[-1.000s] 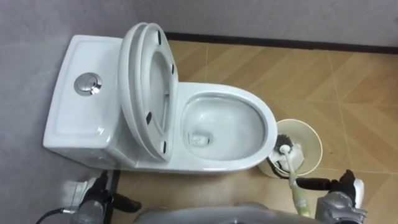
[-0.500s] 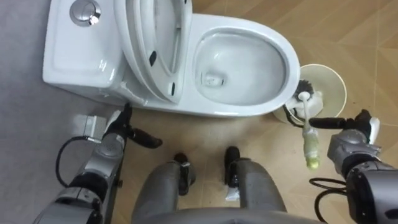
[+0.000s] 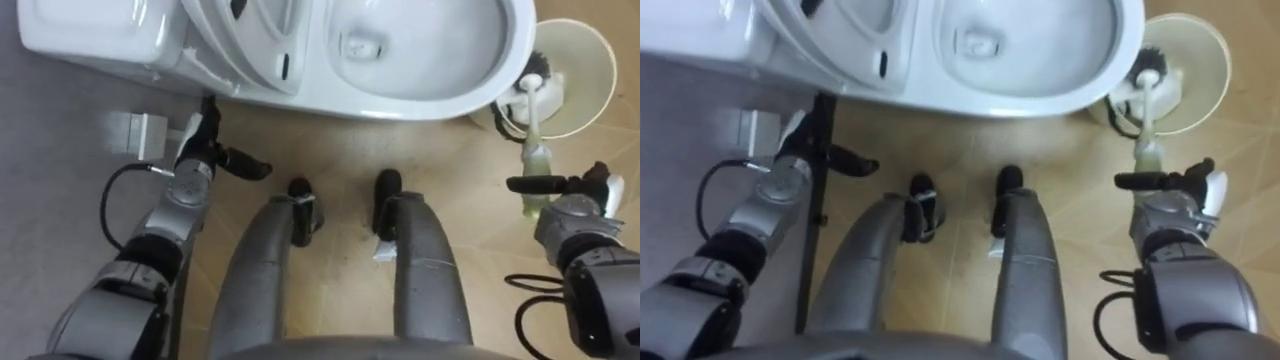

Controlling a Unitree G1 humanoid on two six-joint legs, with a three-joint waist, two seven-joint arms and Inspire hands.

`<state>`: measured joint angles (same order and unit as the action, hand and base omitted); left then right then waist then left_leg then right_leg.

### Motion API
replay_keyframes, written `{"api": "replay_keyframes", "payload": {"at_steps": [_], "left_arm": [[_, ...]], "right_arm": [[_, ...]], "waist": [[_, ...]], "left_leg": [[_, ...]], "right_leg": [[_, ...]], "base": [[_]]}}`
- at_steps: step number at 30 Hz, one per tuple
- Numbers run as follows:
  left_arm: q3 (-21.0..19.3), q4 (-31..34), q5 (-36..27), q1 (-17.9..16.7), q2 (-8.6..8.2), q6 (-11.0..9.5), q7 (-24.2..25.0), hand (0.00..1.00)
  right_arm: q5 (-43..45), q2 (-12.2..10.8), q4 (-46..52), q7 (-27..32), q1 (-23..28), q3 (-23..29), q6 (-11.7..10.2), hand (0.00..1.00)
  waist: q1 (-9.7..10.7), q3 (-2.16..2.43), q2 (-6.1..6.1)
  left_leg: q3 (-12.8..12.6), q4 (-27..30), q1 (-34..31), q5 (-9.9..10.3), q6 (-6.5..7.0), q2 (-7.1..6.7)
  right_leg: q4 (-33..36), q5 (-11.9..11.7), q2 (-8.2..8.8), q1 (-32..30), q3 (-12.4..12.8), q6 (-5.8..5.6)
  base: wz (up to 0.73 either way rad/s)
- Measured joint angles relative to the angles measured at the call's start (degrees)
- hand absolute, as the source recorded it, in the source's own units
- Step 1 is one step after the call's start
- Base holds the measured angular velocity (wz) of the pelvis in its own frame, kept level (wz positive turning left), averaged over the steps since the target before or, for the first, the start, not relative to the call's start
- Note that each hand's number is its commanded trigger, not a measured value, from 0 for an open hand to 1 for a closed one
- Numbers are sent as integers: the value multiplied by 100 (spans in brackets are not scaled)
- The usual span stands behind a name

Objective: Brush toilet

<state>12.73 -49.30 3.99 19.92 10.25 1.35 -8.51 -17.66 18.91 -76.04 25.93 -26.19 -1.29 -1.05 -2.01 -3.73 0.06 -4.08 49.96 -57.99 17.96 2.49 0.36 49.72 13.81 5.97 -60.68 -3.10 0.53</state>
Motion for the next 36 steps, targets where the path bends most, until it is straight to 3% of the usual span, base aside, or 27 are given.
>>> {"api": "replay_keyframes", "payload": {"at_steps": [5,9,15,24,25,26,27,36], "left_arm": [[205,168,-233,68,39,-13,-10,0],[323,273,-253,88,44,-27,16,0],[457,484,-462,72,87,-52,11,0],[667,730,-896,57,208,-51,20,0],[674,746,-899,55,208,-51,18,0],[685,765,-903,55,208,-51,11,0],[690,768,-904,56,210,-51,0,0],[792,866,-1005,34,225,-51,-140,0]], "right_arm": [[-395,35,-13,-232,-66,-425,-1,0],[-535,80,-57,-384,-67,-560,48,0],[-539,245,-28,-540,-85,-1114,53,0],[-634,402,5,-614,-128,-1379,39,0],[-685,408,4,-614,-129,-1379,38,58],[-750,420,-4,-614,-134,-1379,38,76],[-803,425,-3,-614,-145,-1381,35,100],[-1147,441,-31,-606,-186,-1375,70,100]], "waist": [[-16,-30,48],[-65,-30,47],[-166,-29,49],[-261,-29,47],[-258,-30,47],[-260,-30,45],[-261,-30,43],[-123,-25,20]], "left_leg": [[28,460,-404,147,-10,22],[20,923,-737,289,32,-14],[-34,1329,-1058,414,29,27],[-34,1744,-1307,566,1,83],[-36,1755,-1322,566,1,75],[-38,1790,-1352,568,3,67],[-42,1801,-1376,567,3,65],[-25,1943,-1534,575,-4,-22]], "right_leg": [[421,118,43,-377,-10,-1],[933,307,102,-736,43,-4],[1351,416,90,-1100,116,23],[1749,533,94,-1351,118,57],[1767,538,99,-1369,122,54],[1814,548,106,-1402,128,55],[1829,547,109,-1433,131,55],[2022,617,199,-1581,117,67]], "base": [[2],[5],[-3],[0],[5],[4],[0],[5]]}}
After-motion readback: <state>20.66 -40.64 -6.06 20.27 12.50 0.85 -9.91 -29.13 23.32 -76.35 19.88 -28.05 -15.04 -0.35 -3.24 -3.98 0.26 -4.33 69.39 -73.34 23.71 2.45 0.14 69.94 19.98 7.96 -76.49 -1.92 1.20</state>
